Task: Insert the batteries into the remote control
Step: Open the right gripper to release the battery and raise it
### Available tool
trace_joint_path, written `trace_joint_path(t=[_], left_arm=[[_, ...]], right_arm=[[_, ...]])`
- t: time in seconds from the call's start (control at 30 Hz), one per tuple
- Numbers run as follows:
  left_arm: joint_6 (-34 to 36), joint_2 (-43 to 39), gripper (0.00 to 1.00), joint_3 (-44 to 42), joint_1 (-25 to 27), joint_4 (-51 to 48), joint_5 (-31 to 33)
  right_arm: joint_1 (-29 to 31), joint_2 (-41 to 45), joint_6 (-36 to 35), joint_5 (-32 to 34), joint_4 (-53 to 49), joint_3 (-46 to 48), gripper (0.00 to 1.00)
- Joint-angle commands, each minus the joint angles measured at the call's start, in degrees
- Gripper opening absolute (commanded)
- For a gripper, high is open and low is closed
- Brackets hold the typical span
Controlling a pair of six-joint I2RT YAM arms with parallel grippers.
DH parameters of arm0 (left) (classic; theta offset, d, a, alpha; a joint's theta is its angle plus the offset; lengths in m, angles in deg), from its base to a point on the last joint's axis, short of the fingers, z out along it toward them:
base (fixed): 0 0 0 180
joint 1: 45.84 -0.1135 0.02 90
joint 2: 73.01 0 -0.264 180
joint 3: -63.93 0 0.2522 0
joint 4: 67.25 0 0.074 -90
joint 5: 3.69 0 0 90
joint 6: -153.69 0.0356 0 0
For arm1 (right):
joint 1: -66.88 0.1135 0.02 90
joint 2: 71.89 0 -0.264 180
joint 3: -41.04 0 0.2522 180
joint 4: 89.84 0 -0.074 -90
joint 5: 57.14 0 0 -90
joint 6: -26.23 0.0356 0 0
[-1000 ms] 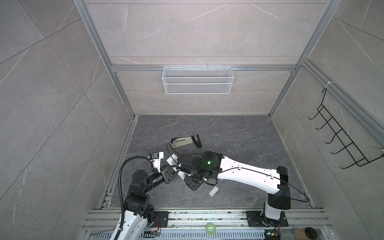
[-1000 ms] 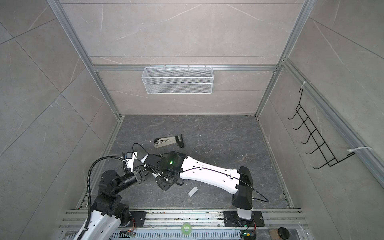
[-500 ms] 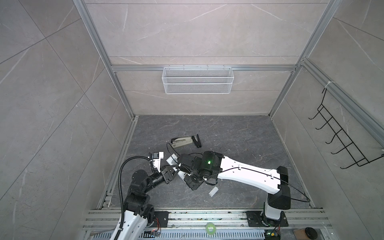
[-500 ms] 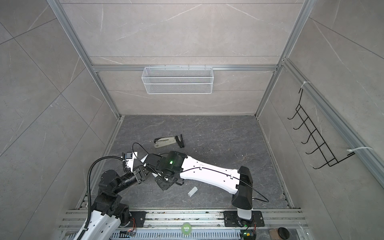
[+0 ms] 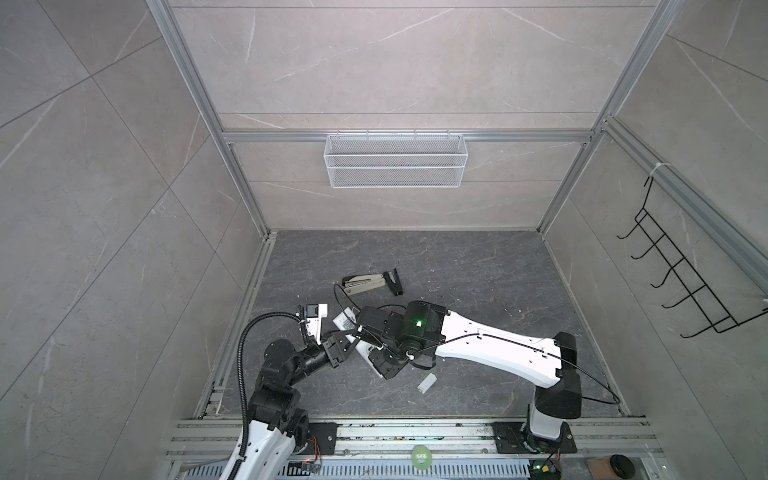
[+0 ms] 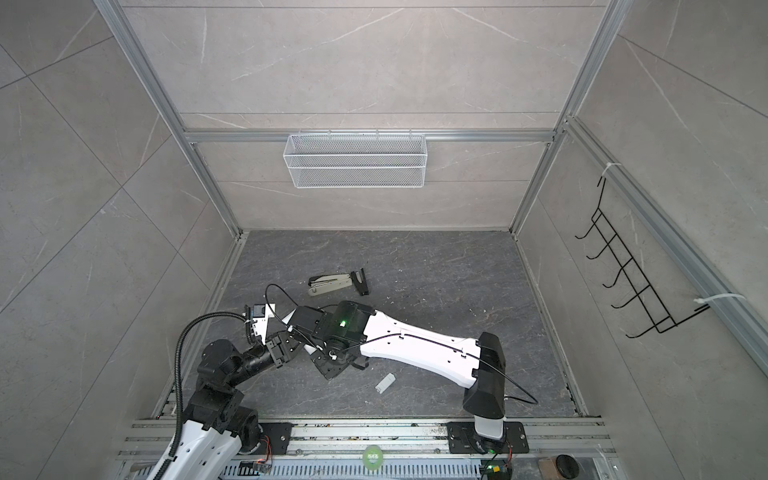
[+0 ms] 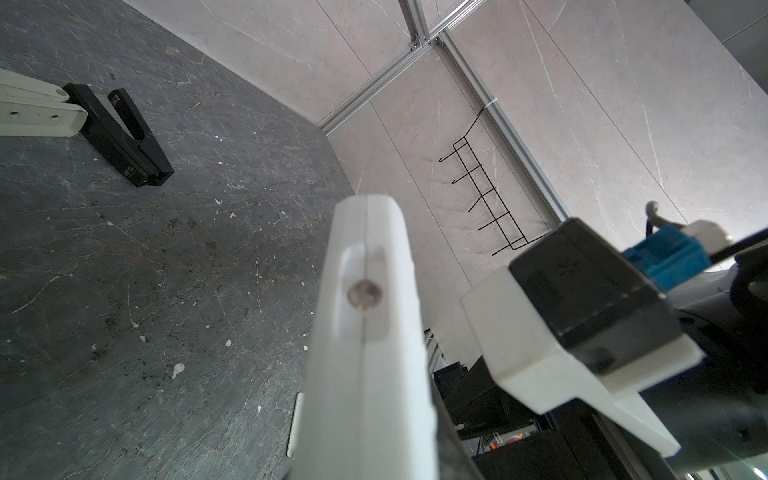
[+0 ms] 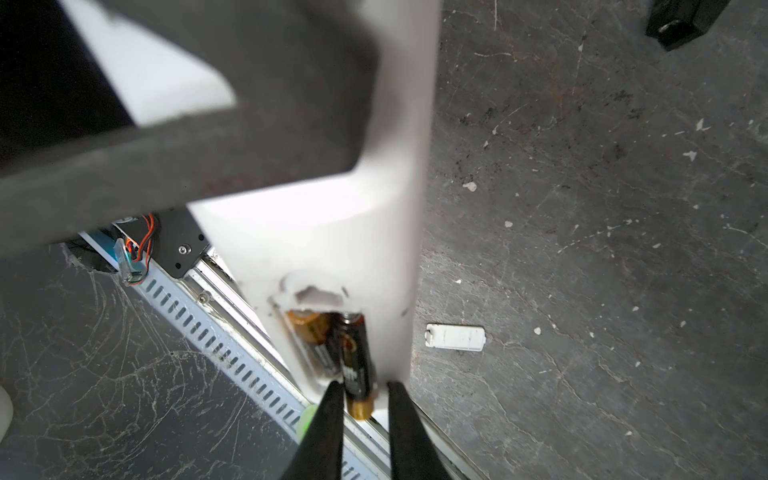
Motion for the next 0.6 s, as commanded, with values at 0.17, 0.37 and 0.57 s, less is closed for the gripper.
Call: trace_joint_path(t=[0.17,0.37,0.57], left_arm=[[-2.37,-0.03,0.00,1.16,0.03,4.44,-2.42],[-2.22,0.02,0.00,2.90,0.07,2.22,-4.14],[-2.65,4.10,0.00,5.25,0.06,-0.42,-11.00]], right_arm=[[-0.29,2.59,0.28,-2.00,1.83,0.03,0.31],[-0.20,9.09,-2.48,-2.02,4.65,3.72,0.31],[1.03,21.04,-14.37,-7.94,15.08,11.54,0.31]])
